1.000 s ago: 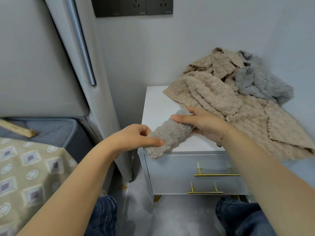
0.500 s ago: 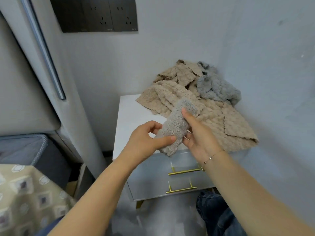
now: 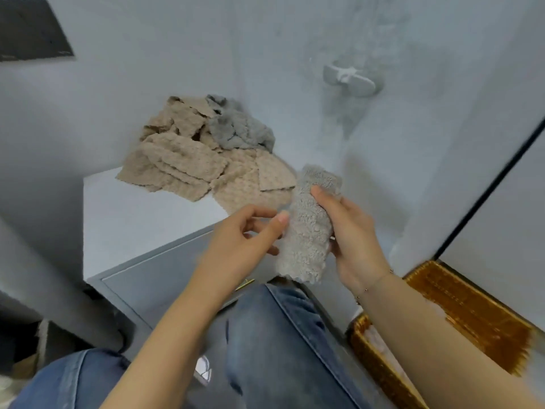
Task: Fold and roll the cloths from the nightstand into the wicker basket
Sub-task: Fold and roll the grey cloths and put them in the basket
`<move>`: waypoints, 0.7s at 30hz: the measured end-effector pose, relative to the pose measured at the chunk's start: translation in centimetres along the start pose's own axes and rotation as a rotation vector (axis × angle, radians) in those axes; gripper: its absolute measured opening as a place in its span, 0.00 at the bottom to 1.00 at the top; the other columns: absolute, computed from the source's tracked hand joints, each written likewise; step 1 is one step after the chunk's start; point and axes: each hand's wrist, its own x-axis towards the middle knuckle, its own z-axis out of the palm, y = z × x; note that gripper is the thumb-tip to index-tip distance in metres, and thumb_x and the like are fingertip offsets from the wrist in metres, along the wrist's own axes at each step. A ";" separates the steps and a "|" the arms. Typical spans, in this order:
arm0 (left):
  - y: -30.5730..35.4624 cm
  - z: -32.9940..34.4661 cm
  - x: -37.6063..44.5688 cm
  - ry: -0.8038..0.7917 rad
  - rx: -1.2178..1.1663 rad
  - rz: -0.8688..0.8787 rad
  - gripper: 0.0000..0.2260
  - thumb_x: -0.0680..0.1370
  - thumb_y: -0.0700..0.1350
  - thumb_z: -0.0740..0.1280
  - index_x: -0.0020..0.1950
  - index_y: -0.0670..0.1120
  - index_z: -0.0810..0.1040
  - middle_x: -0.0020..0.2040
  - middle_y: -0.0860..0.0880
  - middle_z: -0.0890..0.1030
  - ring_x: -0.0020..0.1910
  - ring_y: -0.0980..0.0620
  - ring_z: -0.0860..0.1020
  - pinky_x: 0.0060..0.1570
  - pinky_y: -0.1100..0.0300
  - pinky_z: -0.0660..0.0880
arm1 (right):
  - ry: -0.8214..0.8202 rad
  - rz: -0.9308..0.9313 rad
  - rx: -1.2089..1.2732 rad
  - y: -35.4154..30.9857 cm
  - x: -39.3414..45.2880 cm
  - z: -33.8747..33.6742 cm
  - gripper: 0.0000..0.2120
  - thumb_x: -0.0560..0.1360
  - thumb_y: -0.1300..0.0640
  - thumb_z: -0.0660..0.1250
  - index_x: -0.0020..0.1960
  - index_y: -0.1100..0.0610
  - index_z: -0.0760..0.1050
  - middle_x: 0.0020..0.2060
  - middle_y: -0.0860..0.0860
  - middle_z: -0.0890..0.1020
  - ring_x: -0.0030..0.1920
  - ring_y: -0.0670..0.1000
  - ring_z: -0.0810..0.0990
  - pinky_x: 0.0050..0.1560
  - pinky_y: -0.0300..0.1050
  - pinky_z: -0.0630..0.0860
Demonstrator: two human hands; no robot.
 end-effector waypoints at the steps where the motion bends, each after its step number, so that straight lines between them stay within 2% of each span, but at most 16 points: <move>1: 0.4 1.3 -0.5 -0.022 0.002 0.007 0.09 0.75 0.55 0.68 0.50 0.53 0.79 0.43 0.51 0.84 0.37 0.56 0.83 0.41 0.63 0.75 | 0.020 -0.015 -0.020 -0.3 -0.8 -1.9 0.08 0.74 0.54 0.71 0.50 0.58 0.81 0.43 0.53 0.86 0.42 0.50 0.85 0.37 0.40 0.80; 6: 1.1 6.8 -1.7 -0.147 0.074 0.031 0.05 0.76 0.54 0.67 0.50 0.55 0.78 0.46 0.51 0.84 0.41 0.56 0.83 0.41 0.63 0.78 | 0.132 -0.050 -0.010 -0.7 -3.0 -9.3 0.10 0.74 0.53 0.70 0.53 0.56 0.81 0.45 0.51 0.86 0.45 0.48 0.85 0.39 0.39 0.80; 9: 1.1 11.0 -1.4 -0.223 0.146 0.085 0.03 0.77 0.51 0.67 0.49 0.54 0.79 0.44 0.50 0.83 0.42 0.52 0.82 0.44 0.59 0.79 | 0.255 -0.043 0.013 -0.6 -3.6 -13.8 0.13 0.74 0.52 0.71 0.55 0.58 0.81 0.47 0.53 0.86 0.49 0.51 0.85 0.49 0.47 0.81; 12: 0.8 15.6 -0.7 -0.325 0.223 0.121 0.04 0.78 0.51 0.66 0.49 0.54 0.79 0.43 0.52 0.83 0.43 0.53 0.82 0.40 0.60 0.77 | 0.348 -0.020 0.052 -0.2 -3.4 -18.7 0.17 0.73 0.50 0.71 0.56 0.61 0.80 0.49 0.55 0.85 0.51 0.54 0.84 0.53 0.51 0.80; 15: -0.2 20.2 0.4 -0.434 0.327 0.126 0.05 0.79 0.51 0.64 0.51 0.54 0.78 0.44 0.53 0.82 0.44 0.54 0.81 0.46 0.59 0.78 | 0.444 -0.012 0.056 0.4 -2.3 -23.4 0.17 0.74 0.49 0.70 0.56 0.59 0.80 0.49 0.53 0.85 0.49 0.52 0.85 0.50 0.49 0.81; 19: -2.5 26.4 2.5 -0.586 0.526 0.190 0.07 0.80 0.50 0.62 0.54 0.51 0.78 0.44 0.55 0.80 0.45 0.56 0.78 0.47 0.60 0.76 | 0.574 0.017 0.096 2.0 0.3 -30.0 0.11 0.76 0.49 0.69 0.52 0.55 0.80 0.43 0.48 0.86 0.43 0.47 0.85 0.39 0.41 0.80; 21: -4.3 29.1 3.6 -0.670 0.613 0.225 0.08 0.80 0.48 0.61 0.55 0.50 0.78 0.46 0.55 0.79 0.47 0.54 0.77 0.48 0.59 0.74 | 0.593 0.082 0.105 3.7 2.0 -33.3 0.11 0.76 0.49 0.68 0.54 0.54 0.80 0.45 0.49 0.86 0.45 0.48 0.85 0.43 0.44 0.80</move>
